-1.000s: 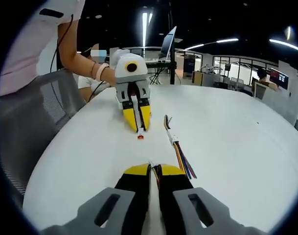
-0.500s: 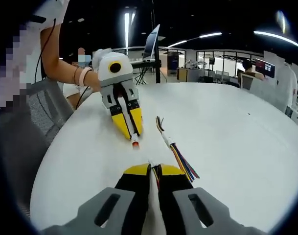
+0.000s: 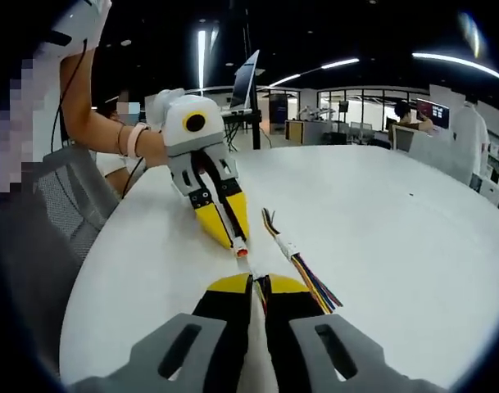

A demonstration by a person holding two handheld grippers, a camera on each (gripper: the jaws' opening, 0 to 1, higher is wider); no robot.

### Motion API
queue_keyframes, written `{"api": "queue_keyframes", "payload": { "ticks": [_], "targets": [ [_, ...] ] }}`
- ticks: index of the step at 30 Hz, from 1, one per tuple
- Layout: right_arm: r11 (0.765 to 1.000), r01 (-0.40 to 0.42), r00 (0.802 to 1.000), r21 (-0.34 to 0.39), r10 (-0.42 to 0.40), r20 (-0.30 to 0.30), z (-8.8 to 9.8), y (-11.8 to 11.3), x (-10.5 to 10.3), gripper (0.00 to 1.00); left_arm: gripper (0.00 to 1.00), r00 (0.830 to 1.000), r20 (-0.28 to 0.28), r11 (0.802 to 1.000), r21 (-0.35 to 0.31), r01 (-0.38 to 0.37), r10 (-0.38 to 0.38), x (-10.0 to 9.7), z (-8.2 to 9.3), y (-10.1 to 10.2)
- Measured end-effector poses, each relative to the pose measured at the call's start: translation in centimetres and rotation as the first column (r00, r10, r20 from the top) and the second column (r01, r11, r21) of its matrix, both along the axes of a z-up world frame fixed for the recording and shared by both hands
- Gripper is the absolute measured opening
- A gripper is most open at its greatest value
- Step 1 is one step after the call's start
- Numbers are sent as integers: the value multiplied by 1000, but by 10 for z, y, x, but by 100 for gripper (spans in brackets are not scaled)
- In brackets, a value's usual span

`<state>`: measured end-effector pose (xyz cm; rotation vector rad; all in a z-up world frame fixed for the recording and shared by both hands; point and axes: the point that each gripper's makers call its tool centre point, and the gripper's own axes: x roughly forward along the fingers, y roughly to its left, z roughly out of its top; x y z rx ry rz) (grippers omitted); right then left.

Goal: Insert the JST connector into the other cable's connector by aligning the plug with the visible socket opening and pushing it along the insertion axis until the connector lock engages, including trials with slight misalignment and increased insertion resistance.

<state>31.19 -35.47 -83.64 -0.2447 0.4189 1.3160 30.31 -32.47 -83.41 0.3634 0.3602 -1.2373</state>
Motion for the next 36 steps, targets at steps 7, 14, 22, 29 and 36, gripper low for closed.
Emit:
{"api": "queue_keyframes", "payload": {
  "ticks": [7,14,22,29,36],
  "targets": [
    [1000,-4,1000,3,4,-1,-1,3,-2,3,1,999,-36,1000,-15,-17,16,0,-1,2],
    [1000,-9,1000,5,9,3,-1,10,-3,3,1,998,-57,1000,9,-23,23,1,-5,5],
    [999,-40,999,-20,41,25,-5,16,-9,3,1,997,-70,999,20,-35,36,2,-8,7],
    [999,-41,999,-32,42,29,-9,14,-8,3,1,997,-68,999,24,-32,33,1,-8,5],
    [998,-41,999,-39,42,31,-8,16,-11,3,1,996,-76,999,22,-43,45,1,-8,4]
  ]
}}
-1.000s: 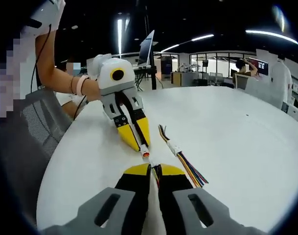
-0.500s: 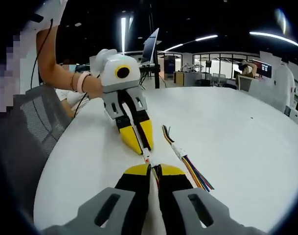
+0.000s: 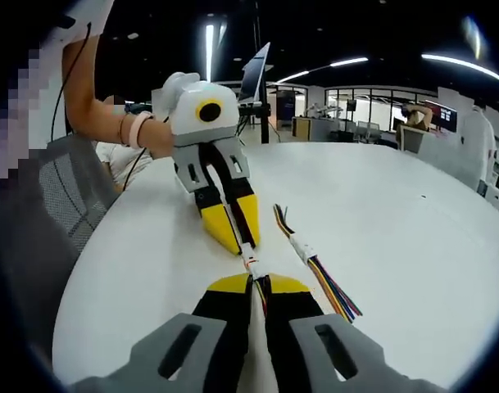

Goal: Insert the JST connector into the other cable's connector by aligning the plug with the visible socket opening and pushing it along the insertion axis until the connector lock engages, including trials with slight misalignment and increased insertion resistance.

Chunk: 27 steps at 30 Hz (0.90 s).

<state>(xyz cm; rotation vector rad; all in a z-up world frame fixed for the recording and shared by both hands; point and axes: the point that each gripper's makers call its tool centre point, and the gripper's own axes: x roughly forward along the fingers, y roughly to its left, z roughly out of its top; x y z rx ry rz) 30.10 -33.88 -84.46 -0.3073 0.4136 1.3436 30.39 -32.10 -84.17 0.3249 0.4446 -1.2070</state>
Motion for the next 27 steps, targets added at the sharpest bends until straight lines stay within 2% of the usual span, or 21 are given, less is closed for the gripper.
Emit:
{"api": "queue_keyframes", "payload": {
  "ticks": [10,12,13,20,27],
  "targets": [
    [1000,6,1000,-2,-6,-1,2,-1,-1,3,1,999,-34,999,-30,-19,18,-1,4,-5],
    [1000,1,1000,-2,-1,0,1,0,-1,3,1,1000,-17,999,-46,-12,11,-1,9,-9],
    [1000,1,1000,-6,-1,13,1,1,0,3,1,1000,5,1000,-27,0,0,-1,8,-9],
    [1000,-7,1000,-7,7,10,0,3,-1,3,1,1000,8,1000,-10,7,-7,-2,5,-11],
    [1000,10,1000,24,-10,1,5,3,2,3,1,999,39,999,-33,15,-14,1,10,-12]
  ]
}}
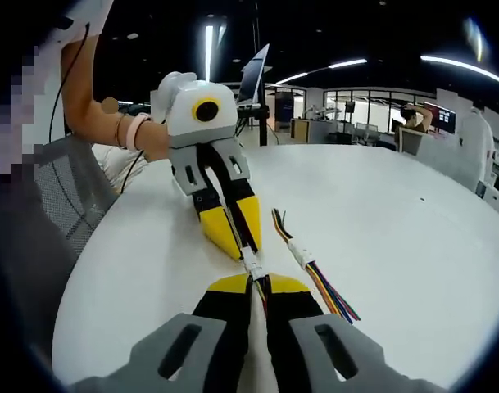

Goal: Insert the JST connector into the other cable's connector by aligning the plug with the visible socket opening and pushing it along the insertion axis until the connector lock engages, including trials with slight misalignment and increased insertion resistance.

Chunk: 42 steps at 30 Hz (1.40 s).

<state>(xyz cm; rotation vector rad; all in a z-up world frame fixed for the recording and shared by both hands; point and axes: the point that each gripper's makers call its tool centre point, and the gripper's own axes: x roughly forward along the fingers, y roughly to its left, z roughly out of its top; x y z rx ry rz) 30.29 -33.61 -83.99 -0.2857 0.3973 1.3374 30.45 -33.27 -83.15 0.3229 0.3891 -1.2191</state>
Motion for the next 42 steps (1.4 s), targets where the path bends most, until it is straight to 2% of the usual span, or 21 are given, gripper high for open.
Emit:
{"api": "queue_keyframes", "payload": {
  "ticks": [3,20,42],
  "targets": [
    [1000,4,1000,-3,-4,14,-1,0,0,3,0,1000,14,1000,13,2,-2,0,0,-1],
    [1000,16,1000,0,-16,2,-9,6,3,3,0,999,35,998,64,27,-29,0,-8,3],
    [995,101,995,4,-101,25,-10,1,9,3,1,999,53,999,42,-14,12,8,-8,2]
  ]
}}
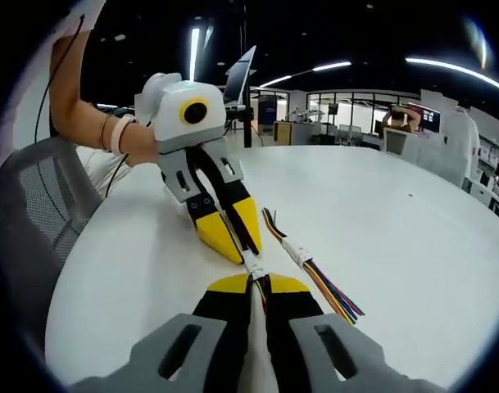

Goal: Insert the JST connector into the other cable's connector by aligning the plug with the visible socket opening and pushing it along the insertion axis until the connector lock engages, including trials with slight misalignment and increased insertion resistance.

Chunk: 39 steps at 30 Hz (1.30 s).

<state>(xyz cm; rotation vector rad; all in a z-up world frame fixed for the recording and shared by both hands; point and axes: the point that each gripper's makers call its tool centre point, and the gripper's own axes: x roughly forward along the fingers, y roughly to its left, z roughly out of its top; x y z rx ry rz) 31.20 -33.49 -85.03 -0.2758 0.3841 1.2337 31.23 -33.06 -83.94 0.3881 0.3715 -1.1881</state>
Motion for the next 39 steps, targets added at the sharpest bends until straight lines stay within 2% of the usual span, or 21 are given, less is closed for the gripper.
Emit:
{"api": "queue_keyframes", "payload": {
  "ticks": [7,10,21,24,26,31,33,34,39],
  "targets": [
    [1000,4,1000,4,-4,7,0,0,-1,4,1,1000,-2,1000,-6,-8,8,0,0,2],
    [1000,4,1000,7,-4,13,0,0,-1,4,2,999,-24,1000,-14,-23,23,0,0,3],
    [1000,7,1000,7,-7,12,1,1,-2,5,7,998,-32,999,-10,-50,50,1,-1,9],
    [1000,6,1000,11,-6,3,1,0,-3,7,9,998,-32,999,-8,-52,51,1,-1,8],
    [999,20,999,36,-19,-29,1,1,-4,9,10,998,-31,999,-8,-48,48,1,-2,7],
    [999,25,1000,33,-25,-14,4,-2,-2,12,15,999,-12,999,22,-38,38,0,-2,7],
    [994,47,999,98,-44,-31,14,-1,-1,13,18,999,-30,999,22,-33,34,-3,-3,5],
    [993,59,998,103,-55,-37,16,-3,1,15,21,998,-41,999,23,-36,37,-4,-3,5],
    [993,77,997,86,-76,-15,22,-7,2,23,24,998,-44,999,25,-34,35,-7,2,6]
  ]
}}
